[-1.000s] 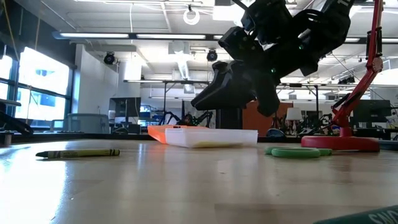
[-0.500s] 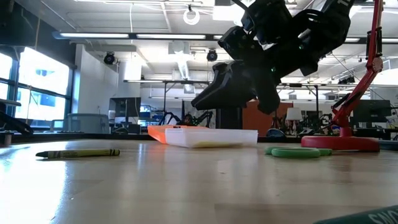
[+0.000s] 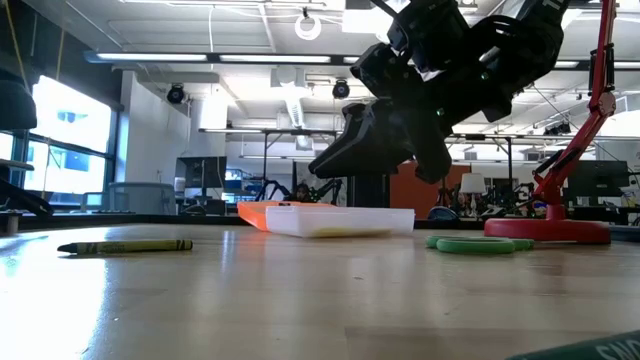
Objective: Pick & place school supplies into a supply box
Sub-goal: Put the dark green crayon into the orange supply box
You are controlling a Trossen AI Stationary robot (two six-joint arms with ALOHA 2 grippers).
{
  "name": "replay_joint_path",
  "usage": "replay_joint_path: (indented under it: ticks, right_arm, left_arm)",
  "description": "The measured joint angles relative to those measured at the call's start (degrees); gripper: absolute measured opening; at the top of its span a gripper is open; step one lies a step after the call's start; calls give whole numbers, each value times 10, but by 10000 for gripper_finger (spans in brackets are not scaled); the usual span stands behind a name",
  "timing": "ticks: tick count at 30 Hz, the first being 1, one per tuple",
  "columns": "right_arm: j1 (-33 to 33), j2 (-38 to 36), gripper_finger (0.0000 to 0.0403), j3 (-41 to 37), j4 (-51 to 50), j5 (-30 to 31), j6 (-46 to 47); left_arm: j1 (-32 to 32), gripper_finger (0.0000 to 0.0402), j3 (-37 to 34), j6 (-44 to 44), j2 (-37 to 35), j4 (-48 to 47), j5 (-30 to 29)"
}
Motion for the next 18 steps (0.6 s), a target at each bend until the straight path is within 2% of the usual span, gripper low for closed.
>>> replay_joint_path:
  ticks: [5, 14, 18]
  right_arm:
    - [0, 0, 103, 0, -1, 0, 2]
    - [0, 0, 103, 0, 0, 0, 4]
    - [0, 0, 103, 0, 0, 0, 4]
  left_arm:
    - [0, 136, -3, -1, 1, 3, -11]
    - [-1, 23, -4, 13, 16, 7, -52]
    - [-1, 27, -1, 10, 42, -9, -73]
